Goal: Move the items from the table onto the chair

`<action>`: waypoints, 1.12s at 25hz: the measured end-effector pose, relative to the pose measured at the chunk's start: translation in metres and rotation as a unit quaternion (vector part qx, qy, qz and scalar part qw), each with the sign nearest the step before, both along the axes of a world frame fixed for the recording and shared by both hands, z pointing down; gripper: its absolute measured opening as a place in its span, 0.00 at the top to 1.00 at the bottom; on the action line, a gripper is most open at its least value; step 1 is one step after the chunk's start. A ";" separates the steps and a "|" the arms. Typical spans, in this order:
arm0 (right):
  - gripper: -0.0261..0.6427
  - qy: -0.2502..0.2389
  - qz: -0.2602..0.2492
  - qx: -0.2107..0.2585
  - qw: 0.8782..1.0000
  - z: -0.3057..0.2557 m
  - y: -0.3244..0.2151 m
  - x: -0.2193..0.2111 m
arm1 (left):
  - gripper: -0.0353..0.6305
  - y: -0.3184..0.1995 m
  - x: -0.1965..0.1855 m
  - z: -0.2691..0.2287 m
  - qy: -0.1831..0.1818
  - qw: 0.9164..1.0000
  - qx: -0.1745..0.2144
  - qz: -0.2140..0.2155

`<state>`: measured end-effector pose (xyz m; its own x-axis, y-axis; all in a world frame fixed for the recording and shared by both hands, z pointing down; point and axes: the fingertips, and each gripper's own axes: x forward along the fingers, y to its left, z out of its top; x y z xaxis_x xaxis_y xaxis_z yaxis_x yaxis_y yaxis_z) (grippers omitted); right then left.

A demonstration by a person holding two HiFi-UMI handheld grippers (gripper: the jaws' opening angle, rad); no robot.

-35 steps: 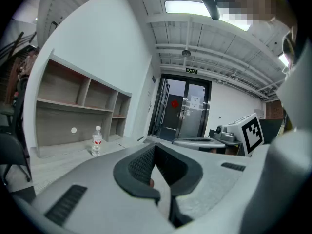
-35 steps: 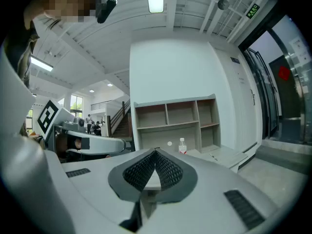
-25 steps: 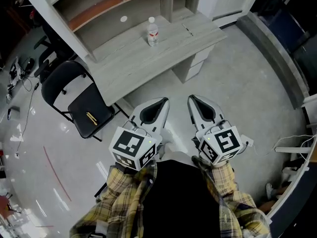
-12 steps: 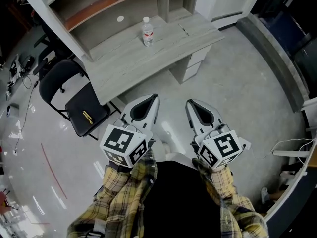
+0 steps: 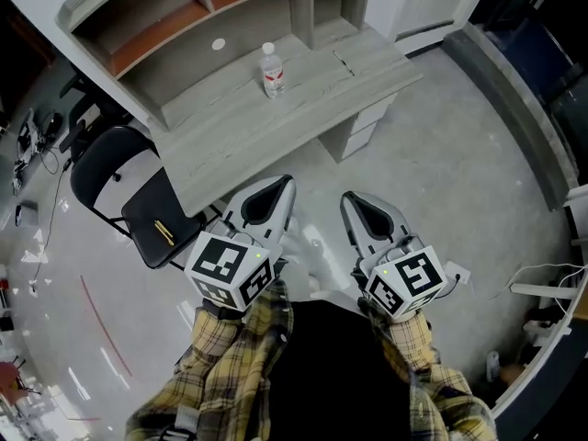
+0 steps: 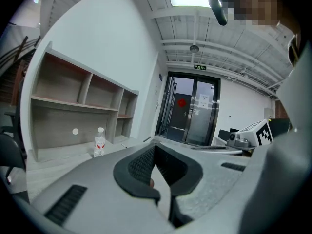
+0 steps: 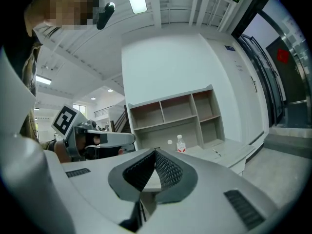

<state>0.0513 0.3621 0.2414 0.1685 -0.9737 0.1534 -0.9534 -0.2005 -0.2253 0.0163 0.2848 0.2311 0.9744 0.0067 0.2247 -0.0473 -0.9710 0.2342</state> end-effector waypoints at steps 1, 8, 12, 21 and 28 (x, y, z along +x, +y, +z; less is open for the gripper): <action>0.94 0.000 0.000 -0.001 1.000 0.000 -0.008 0.007 | 0.94 -0.008 0.008 -0.001 0.001 1.000 0.000 0.001; 0.94 -0.002 0.011 -0.003 1.000 -0.003 -0.083 0.070 | 0.94 -0.081 0.068 -0.001 -0.006 1.000 0.006 0.009; 0.93 -0.005 0.017 -0.007 1.000 0.002 -0.132 0.107 | 0.94 -0.132 0.097 0.003 -0.012 1.000 0.005 0.007; 0.94 -0.024 0.019 -0.027 0.999 0.023 -0.211 0.163 | 0.94 -0.212 0.146 0.030 -0.035 0.999 0.001 -0.007; 0.94 -0.027 -0.016 -0.056 0.998 0.037 -0.239 0.207 | 0.94 -0.239 0.183 0.055 -0.059 0.997 -0.013 -0.049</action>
